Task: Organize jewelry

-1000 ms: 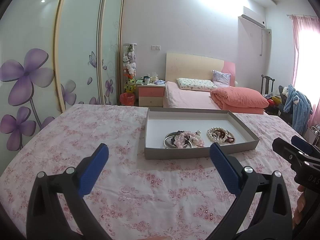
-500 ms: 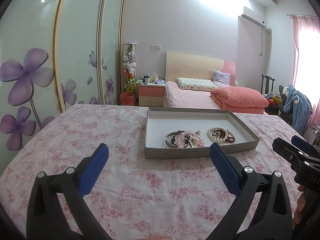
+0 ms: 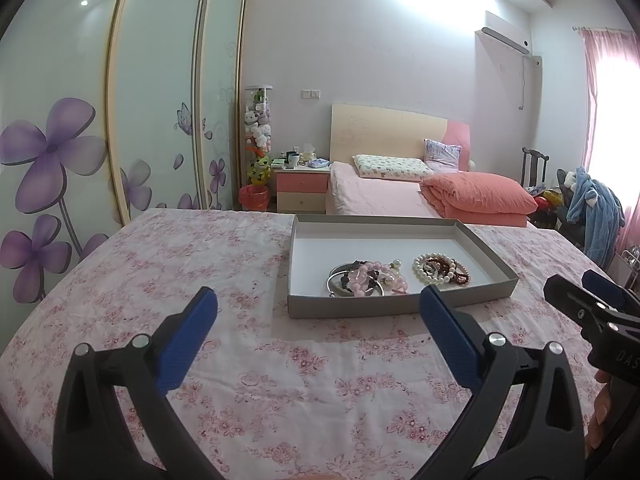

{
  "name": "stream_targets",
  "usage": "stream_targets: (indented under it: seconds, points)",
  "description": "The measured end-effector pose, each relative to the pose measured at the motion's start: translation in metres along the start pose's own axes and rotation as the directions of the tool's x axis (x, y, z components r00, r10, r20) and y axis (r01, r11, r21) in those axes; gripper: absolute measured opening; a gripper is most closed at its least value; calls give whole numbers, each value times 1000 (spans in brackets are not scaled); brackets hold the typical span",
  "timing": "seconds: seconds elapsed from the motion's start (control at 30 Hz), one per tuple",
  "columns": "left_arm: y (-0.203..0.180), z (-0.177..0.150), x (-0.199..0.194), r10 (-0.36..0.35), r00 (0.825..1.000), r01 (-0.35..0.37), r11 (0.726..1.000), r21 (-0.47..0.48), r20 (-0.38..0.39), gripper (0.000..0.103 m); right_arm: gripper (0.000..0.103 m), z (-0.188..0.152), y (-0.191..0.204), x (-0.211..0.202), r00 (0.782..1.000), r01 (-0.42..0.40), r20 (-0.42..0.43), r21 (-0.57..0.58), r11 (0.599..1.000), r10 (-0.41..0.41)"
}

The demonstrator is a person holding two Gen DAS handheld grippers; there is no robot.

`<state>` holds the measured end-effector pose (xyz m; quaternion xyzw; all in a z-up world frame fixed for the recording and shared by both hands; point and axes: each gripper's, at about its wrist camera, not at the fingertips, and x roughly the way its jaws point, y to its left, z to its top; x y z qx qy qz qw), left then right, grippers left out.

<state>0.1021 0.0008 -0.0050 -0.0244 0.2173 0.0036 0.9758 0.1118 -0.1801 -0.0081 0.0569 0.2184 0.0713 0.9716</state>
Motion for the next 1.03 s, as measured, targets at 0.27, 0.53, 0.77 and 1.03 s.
stream_targets:
  seconds: [0.27, 0.53, 0.77, 1.03]
  points:
    - [0, 0, 0, -1, 1000, 1, 1000, 0, -1, 99, 101, 0, 0, 0, 1000, 0, -1, 1, 1000, 0]
    - [0, 1, 0, -1, 1000, 1, 1000, 1, -1, 99, 101, -1, 1, 1, 1000, -1, -3, 1, 1000, 1]
    - [-1, 1, 1, 4, 1000, -4, 1000, 3, -1, 99, 101, -3, 2, 1, 1000, -1, -5, 2, 1000, 1]
    - [3, 2, 4, 1, 1000, -1, 1000, -10, -11, 99, 101, -3, 2, 1, 1000, -2, -5, 3, 1000, 2]
